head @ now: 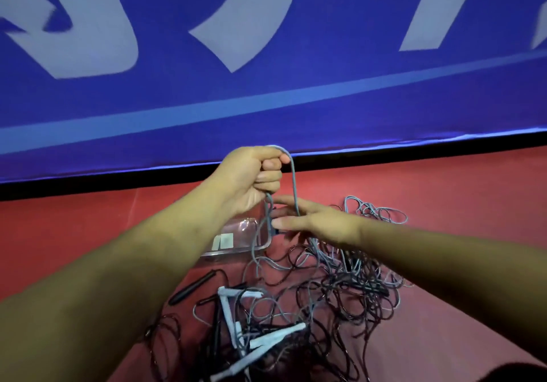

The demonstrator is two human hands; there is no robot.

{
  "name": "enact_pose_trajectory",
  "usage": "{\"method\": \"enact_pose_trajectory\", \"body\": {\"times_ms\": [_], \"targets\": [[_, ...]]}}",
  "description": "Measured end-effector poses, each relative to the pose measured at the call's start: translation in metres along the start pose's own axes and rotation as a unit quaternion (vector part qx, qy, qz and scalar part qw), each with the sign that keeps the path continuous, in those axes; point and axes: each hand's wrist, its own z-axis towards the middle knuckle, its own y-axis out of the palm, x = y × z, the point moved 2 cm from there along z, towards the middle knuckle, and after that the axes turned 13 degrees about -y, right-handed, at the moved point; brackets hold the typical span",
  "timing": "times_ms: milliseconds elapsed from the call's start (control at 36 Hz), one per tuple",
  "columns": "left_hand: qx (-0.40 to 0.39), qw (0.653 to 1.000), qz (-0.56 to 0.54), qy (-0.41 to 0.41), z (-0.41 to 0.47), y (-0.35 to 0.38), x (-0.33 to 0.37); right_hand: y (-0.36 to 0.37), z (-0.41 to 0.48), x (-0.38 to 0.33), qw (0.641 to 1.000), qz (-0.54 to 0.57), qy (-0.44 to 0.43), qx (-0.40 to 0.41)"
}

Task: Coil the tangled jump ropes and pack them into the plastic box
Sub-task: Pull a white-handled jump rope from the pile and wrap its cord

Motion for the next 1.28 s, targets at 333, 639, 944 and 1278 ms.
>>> {"method": "enact_pose_trajectory", "body": {"times_ms": [333, 639, 944, 1278], "targets": [[0.001, 0.994, -0.027, 0.106, -0.035, -0.003, -0.002, 0.011, -0.02, -0.087, 0.986, 0.079, -0.123, 0.081], [-0.118, 0.942, 0.313, -0.006, -0.033, 0.039, -0.092, -0.019, -0.045, -0.213, 0.914, 0.273, -0.199, 0.226], [0.09, 0.886, 0.425, 0.161, -0.025, 0.062, -0.094, -0.008, -0.062, -0.238, 0.887, 0.321, -0.214, 0.254], [0.086, 0.99, 0.047, 0.106, -0.038, 0.051, -0.058, -0.044, -0.073, -0.158, 0.89, 0.184, -0.139, 0.393]]}}
